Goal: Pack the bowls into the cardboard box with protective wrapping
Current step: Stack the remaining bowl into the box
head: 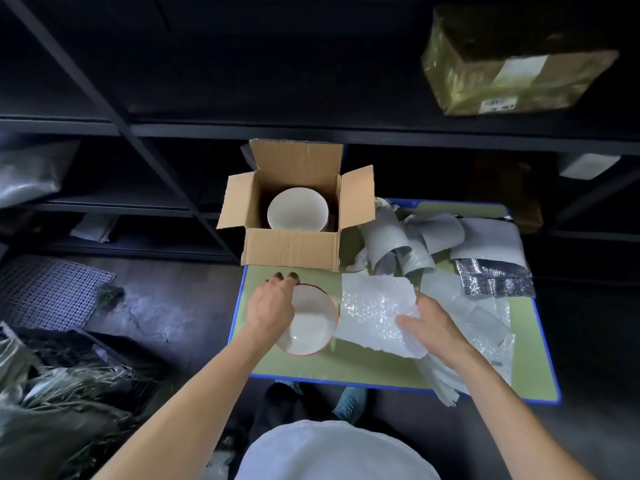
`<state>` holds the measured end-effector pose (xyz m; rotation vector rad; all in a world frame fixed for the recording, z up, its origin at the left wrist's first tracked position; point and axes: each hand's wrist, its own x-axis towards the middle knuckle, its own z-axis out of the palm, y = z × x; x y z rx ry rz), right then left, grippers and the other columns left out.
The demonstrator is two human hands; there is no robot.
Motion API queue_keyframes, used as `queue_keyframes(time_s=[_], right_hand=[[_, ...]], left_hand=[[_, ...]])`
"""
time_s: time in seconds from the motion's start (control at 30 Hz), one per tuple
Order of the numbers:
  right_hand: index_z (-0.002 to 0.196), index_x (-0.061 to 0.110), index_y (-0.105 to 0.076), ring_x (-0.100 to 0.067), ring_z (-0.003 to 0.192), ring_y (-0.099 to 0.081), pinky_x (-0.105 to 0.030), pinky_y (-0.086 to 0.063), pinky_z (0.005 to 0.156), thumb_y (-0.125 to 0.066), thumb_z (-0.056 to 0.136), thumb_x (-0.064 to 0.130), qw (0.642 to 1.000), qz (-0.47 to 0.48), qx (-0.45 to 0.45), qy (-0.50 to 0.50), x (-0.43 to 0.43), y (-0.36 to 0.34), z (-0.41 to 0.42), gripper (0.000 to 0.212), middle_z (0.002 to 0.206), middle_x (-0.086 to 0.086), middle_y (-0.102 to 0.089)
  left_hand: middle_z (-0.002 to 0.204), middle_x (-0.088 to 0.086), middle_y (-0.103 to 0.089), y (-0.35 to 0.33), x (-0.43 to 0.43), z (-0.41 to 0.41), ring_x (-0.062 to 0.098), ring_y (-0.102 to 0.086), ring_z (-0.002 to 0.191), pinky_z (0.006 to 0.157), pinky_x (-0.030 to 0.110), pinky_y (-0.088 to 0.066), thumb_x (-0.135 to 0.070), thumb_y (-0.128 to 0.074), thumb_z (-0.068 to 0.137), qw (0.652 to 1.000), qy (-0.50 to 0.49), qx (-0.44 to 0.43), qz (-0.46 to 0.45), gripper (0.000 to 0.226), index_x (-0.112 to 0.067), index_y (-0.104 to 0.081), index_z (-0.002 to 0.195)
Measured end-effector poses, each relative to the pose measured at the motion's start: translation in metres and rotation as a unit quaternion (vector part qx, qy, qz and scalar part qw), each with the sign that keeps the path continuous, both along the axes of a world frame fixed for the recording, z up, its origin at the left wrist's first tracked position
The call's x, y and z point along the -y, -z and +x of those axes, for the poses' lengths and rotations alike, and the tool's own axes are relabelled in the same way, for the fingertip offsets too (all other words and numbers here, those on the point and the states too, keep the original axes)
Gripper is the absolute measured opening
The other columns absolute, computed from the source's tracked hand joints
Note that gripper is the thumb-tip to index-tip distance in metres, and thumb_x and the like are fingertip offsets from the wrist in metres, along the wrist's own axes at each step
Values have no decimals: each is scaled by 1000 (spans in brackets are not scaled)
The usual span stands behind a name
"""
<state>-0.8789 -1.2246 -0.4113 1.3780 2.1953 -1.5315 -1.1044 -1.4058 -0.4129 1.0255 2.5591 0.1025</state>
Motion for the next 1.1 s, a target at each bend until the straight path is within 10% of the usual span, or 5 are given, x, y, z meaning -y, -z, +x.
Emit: queue_keyframes(time_s=[0.37, 0.7, 1.0, 1.1], right_hand=[[85, 25, -56, -19, 81, -64, -30, -48, 67, -58, 90, 16, 999, 24, 0, 46, -1, -5, 12, 11, 87, -4, -67], [92, 19, -65, -20, 77, -62, -36, -50, 72, -56, 81, 25, 994, -44, -59, 84, 2, -7, 29, 16, 85, -3, -69], [72, 17, -72, -5, 49, -55, -19, -43, 44, -53, 84, 12, 903, -263, -233, 248, 11, -11, 51, 24, 58, 5, -63], [79, 13, -69, -18, 59, -54, -31, -46, 60, -46, 83, 5, 879, -299, -227, 295, 9, -10, 57, 25, 69, -8, -59]], left_hand=[[91, 8, -68, -30, 2, -1, 32, -58, 77, 60, 34, -38, -10, -46, 95, 999, 27, -5, 39, 29, -24, -53, 120], [95, 0, -67, -43, -30, 60, 29, -60, 91, 74, 36, -50, -18, -48, 96, 970, -19, 191, 152, 23, -21, -62, 113], [92, -6, -61, -42, -55, 91, 25, -64, 88, 72, 43, -59, -23, -47, 90, 948, -25, 261, 180, 24, -27, -57, 111], [94, -6, -61, -44, -58, 96, 21, -71, 73, 63, 36, -60, -24, -45, 90, 943, -25, 279, 181, 25, -29, -55, 113]])
